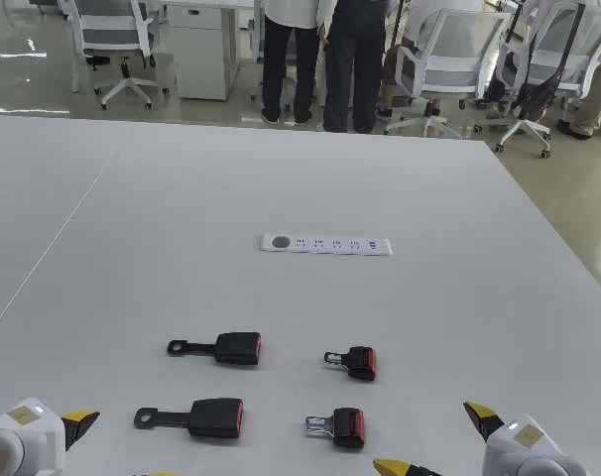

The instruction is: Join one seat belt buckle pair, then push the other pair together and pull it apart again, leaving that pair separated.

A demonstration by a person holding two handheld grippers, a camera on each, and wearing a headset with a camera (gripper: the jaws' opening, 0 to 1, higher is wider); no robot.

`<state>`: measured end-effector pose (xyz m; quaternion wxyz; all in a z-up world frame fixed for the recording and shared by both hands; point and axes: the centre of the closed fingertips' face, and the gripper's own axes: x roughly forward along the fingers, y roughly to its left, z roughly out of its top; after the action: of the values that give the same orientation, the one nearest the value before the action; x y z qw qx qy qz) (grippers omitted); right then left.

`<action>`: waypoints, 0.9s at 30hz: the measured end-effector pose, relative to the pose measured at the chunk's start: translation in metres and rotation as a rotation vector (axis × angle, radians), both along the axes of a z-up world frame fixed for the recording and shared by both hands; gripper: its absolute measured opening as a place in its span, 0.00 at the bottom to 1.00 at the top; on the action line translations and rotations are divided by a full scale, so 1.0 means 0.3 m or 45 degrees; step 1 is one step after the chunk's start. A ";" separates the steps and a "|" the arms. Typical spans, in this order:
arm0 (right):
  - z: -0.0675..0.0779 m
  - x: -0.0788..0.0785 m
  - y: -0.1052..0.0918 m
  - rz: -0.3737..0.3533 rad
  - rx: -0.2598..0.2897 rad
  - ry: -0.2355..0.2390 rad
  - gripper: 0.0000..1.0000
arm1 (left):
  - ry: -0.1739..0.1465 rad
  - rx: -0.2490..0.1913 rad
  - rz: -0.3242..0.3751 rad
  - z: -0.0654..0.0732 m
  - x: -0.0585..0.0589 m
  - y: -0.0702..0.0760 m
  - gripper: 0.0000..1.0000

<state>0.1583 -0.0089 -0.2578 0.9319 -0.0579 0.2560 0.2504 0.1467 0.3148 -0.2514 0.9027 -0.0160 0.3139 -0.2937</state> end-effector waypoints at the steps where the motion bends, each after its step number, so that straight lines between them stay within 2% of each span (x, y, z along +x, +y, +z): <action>1: -0.001 -0.001 0.001 0.001 -0.001 0.002 0.95 | 0.000 -0.003 0.002 -0.001 0.000 0.003 0.99; 20: -0.010 -0.021 0.009 0.015 -0.002 0.010 0.94 | -0.004 -0.012 0.012 -0.011 -0.009 0.012 0.97; 23: -0.010 -0.023 0.008 0.014 0.001 0.009 0.94 | 0.016 -0.025 -0.001 -0.014 -0.017 0.005 0.97; 27: -0.011 -0.028 0.011 0.018 -0.001 0.010 0.94 | 0.008 -0.005 -0.017 -0.014 -0.024 0.001 0.96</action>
<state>0.1499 -0.0058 -0.2611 0.9291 -0.0590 0.2593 0.2571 0.1394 0.3152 -0.2557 0.8997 -0.0165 0.3164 -0.3002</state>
